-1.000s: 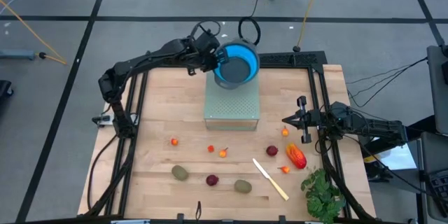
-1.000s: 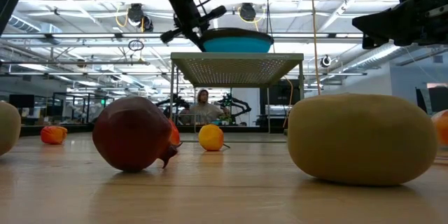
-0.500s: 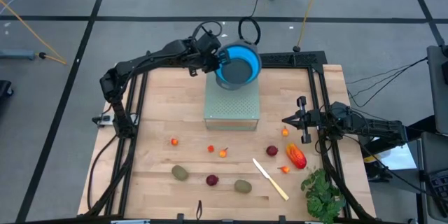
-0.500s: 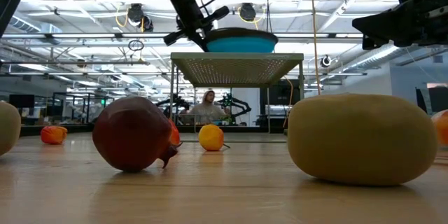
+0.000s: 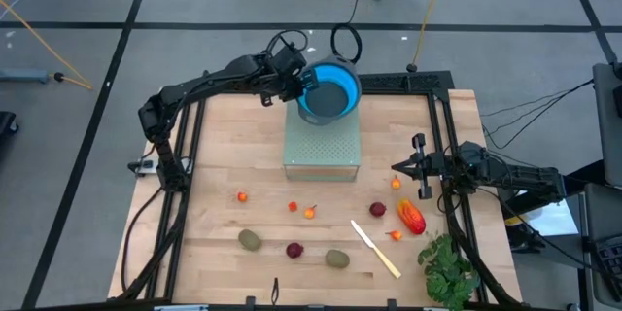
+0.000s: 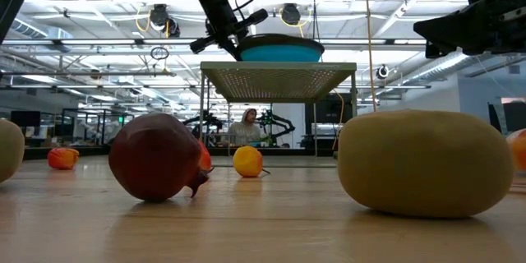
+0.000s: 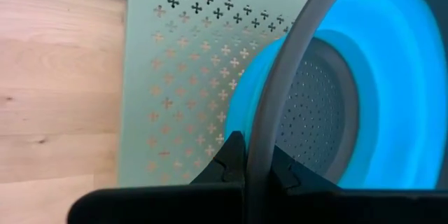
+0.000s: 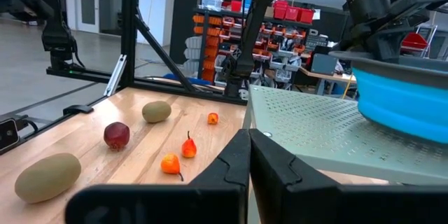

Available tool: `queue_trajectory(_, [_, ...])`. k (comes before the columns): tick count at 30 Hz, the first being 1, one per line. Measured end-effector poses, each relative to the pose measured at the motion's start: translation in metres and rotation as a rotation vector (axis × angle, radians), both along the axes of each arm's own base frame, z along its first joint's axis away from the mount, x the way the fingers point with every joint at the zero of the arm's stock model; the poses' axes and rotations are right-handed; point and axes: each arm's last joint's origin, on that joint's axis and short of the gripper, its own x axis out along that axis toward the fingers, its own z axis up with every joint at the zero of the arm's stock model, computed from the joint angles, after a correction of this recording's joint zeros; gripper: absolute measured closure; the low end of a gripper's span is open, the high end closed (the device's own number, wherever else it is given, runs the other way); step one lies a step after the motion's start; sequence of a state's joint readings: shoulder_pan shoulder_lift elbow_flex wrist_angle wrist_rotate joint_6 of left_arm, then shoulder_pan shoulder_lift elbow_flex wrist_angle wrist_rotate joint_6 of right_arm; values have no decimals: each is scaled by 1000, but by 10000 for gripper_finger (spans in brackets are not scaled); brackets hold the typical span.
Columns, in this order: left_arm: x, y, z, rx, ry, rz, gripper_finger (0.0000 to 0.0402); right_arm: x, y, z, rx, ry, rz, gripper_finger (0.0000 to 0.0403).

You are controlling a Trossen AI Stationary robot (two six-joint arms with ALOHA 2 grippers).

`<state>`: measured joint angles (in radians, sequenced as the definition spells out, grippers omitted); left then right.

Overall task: Pick & Place Fruit
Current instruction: Put the blue strainer bowl on the shelf

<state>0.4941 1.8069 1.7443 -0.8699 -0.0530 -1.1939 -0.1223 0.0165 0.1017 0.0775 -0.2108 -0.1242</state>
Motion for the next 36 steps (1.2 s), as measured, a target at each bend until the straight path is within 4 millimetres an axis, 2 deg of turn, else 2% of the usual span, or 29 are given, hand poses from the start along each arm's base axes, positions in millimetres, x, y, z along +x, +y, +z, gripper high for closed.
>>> queue_trajectory(36, [-2,3,0,10,11,-20,380,0,0,0,0,0,0,403])
